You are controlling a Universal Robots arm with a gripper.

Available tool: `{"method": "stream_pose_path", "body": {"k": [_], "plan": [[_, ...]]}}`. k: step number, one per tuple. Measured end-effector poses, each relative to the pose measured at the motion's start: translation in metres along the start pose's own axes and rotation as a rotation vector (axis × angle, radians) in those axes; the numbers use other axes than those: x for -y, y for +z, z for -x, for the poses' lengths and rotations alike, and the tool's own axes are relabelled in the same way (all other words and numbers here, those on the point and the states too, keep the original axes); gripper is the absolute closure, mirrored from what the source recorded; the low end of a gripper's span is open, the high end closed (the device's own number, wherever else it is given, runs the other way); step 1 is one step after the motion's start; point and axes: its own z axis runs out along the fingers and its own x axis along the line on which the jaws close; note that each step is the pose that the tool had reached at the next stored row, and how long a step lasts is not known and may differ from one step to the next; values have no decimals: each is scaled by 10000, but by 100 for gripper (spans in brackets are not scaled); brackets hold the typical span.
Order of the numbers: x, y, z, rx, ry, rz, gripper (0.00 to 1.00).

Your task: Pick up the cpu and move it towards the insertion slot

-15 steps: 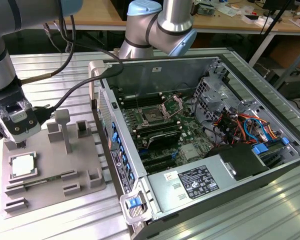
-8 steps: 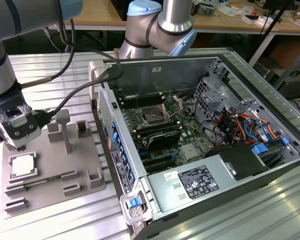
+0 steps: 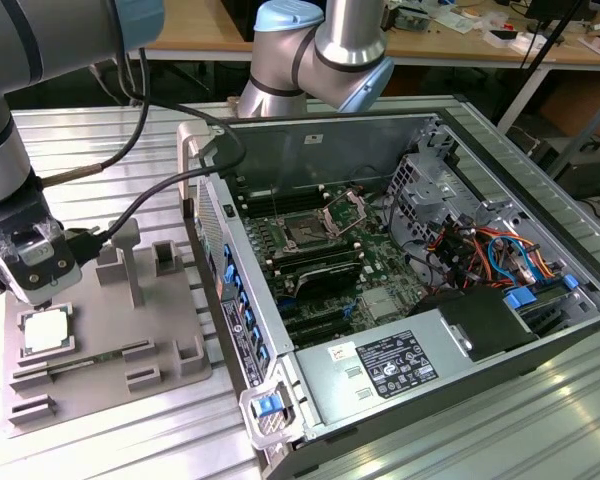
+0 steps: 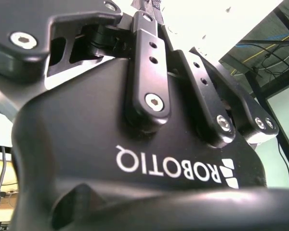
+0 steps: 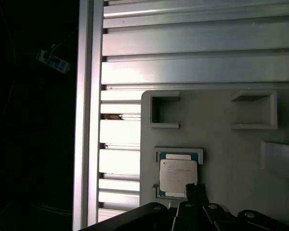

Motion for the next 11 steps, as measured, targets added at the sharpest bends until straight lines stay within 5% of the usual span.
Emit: {"method": "stream_pose_path", "body": {"k": [11], "plan": [[14,63,-19,-2,-1,0,89]]}}
